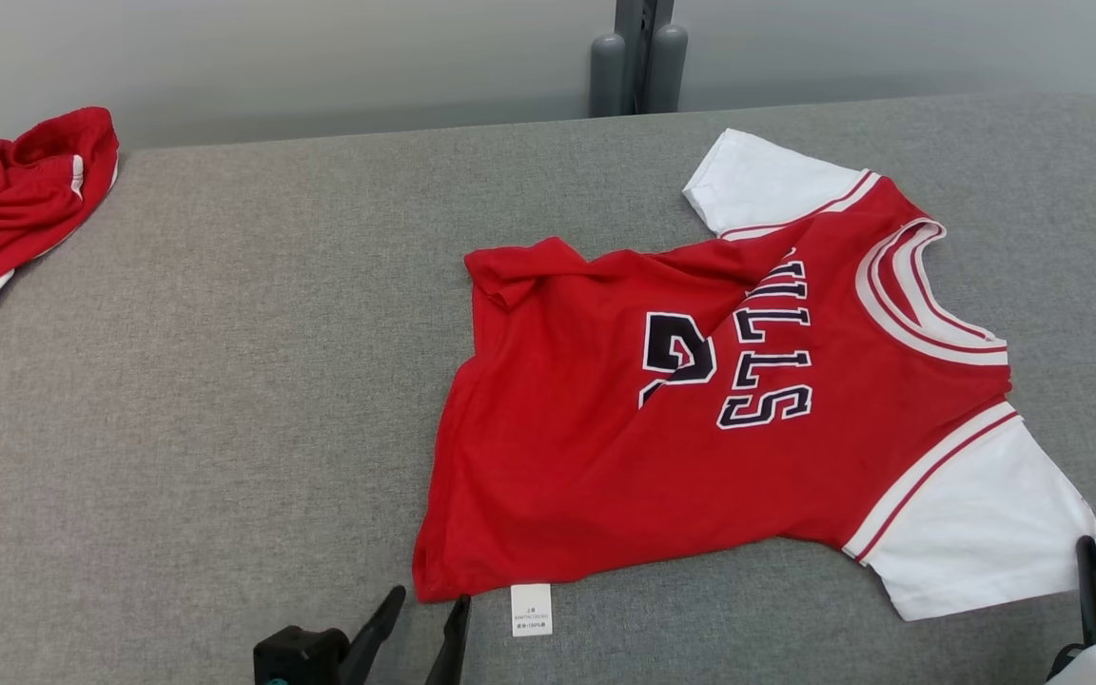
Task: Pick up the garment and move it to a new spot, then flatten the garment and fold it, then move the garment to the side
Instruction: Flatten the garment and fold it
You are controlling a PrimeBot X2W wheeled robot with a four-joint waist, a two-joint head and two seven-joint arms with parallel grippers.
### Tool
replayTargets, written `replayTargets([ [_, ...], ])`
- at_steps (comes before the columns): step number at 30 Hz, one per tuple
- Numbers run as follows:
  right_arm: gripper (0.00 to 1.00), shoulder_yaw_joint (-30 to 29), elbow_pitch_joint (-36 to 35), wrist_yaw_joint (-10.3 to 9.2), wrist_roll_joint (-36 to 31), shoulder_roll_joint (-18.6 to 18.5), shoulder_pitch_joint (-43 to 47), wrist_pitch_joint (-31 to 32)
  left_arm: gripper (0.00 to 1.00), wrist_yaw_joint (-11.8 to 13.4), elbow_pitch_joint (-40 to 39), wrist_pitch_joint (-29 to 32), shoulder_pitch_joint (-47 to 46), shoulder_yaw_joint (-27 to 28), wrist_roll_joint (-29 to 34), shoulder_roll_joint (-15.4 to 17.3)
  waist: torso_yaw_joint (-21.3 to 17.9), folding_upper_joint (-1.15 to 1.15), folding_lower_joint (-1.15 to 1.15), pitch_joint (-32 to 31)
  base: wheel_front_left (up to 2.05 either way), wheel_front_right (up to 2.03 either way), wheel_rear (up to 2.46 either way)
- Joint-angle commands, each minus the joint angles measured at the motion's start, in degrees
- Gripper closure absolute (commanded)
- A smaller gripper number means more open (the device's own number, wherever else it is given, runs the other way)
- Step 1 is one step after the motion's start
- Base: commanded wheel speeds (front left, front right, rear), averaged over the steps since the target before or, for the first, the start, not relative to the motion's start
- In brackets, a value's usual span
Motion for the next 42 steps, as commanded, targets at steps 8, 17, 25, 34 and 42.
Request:
replayTargets([
  [8,1.0,0.8,-0.6,-0.01,0.6,-0.1,-0.1,0.3,0.0,2.2,0.4,7.2,0.1,0.0,-4.5,-0.1,-0.9,0.0,0.0,-0.5,0.0,0.0,0.0],
  [17,1.0,1.8,0.3,-0.01,0.9,-0.1,-0.7,-0.3,0.04,2.9,2.4,8.7,-2.2,0.2,-8.8,-0.4,-3.1,0.0,0.0,-0.6,0.0,0.0,0.0],
  [25,1.0,2.6,1.0,-0.01,1.0,-0.1,-1.1,-0.8,0.17,3.6,3.9,8.0,-3.5,-0.1,-11.3,-0.5,-3.9,0.0,0.0,-1.0,0.0,0.0,0.0],
  [34,1.0,3.3,1.5,-0.01,0.8,-0.1,-1.6,-1.2,0.98,4.4,6.5,6.6,-5.7,-1.1,-13.5,-0.6,-3.7,0.0,0.0,-1.3,0.0,0.0,0.0],
  [42,1.0,4.4,1.3,-0.01,1.0,-0.1,-2.5,-1.9,1.0,4.8,8.2,3.7,-7.6,-1.4,-14.8,-0.6,-3.6,0.0,0.0,-1.3,0.0,0.0,0.0],
])
